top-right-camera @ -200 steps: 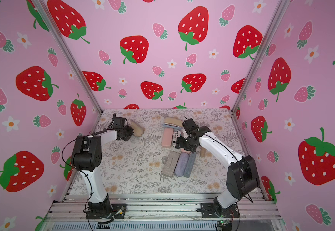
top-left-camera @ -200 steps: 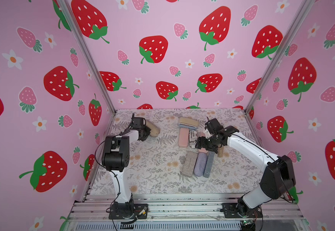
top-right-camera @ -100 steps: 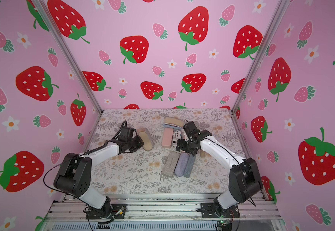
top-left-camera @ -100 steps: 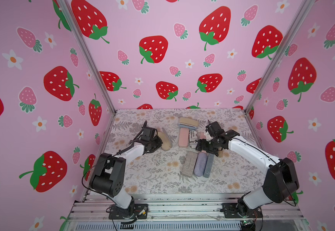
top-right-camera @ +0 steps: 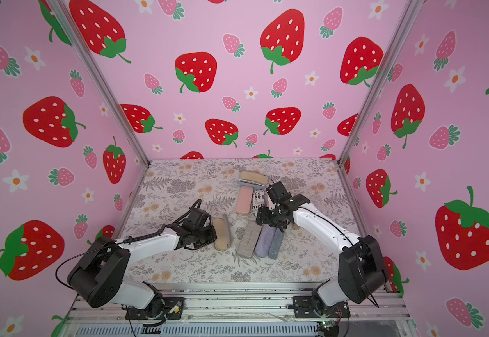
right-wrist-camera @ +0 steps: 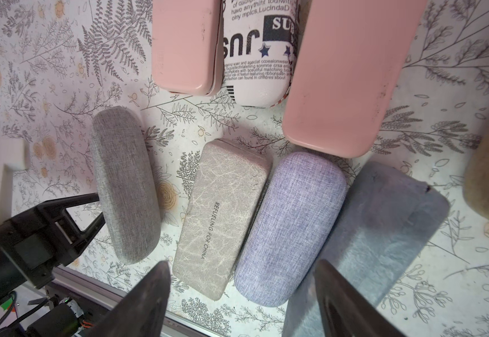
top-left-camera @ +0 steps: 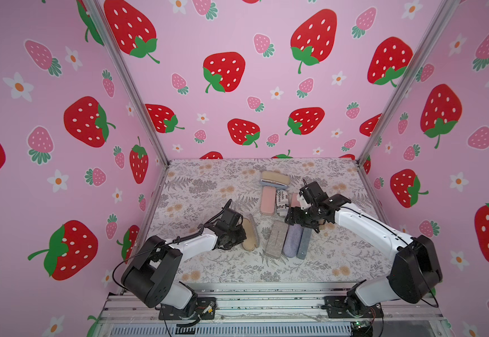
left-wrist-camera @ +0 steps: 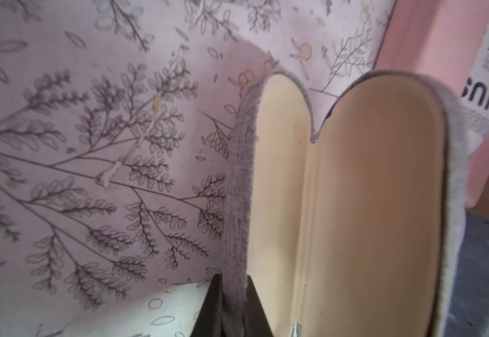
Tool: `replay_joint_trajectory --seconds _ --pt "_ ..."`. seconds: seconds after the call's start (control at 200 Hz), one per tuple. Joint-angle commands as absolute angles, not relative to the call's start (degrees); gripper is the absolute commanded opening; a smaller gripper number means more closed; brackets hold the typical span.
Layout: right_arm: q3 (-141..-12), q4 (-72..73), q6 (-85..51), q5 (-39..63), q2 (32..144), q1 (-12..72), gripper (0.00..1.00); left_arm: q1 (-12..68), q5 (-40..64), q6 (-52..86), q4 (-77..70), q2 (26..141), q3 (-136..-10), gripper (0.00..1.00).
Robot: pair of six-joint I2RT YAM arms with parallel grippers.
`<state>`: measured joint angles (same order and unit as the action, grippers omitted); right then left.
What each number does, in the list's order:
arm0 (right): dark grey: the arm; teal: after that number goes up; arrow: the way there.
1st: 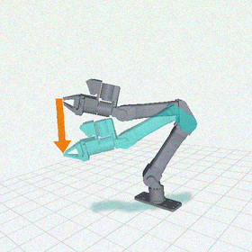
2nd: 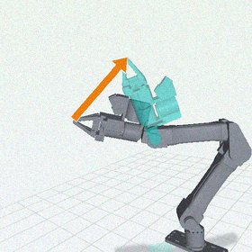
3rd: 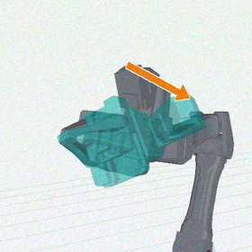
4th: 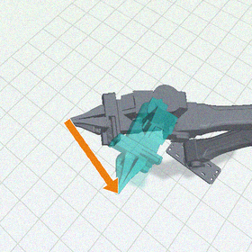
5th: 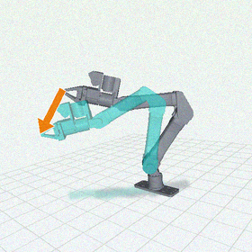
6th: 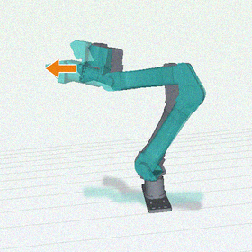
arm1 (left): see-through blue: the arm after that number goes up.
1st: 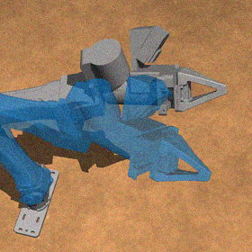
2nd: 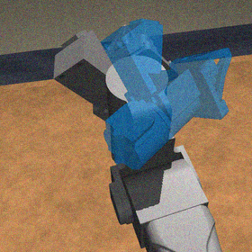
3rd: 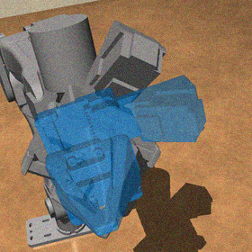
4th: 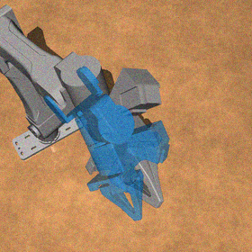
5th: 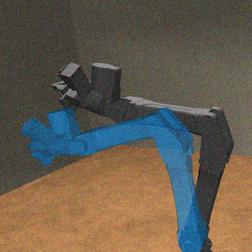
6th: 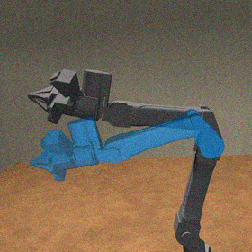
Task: Close the glasses case
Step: Place the glasses case at the center of the board.
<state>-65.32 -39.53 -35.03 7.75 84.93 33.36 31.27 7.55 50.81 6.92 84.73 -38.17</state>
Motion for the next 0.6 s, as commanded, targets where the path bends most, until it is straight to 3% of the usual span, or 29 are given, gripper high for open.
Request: replay_joint_trajectory --seconds 0.0,0.365,0.595 --pt "-64.6 -39.2 -36.0 6.7 83.7 34.3 0.79 32.5 5.7 52.1 4.7 84.7 -37.8 0.11" --pt "-64.8 -38.0 -36.6 6.5 85.2 36.0 0.79 34.4 3.9 52.2 6.2 84.2 -38.6 0.15" --pt "-64.7 -38.1 -36.7 6.2 85.6 36.9 0.79 34.9 3.5 52.4 6.5 84.1 -38.8 0.25"
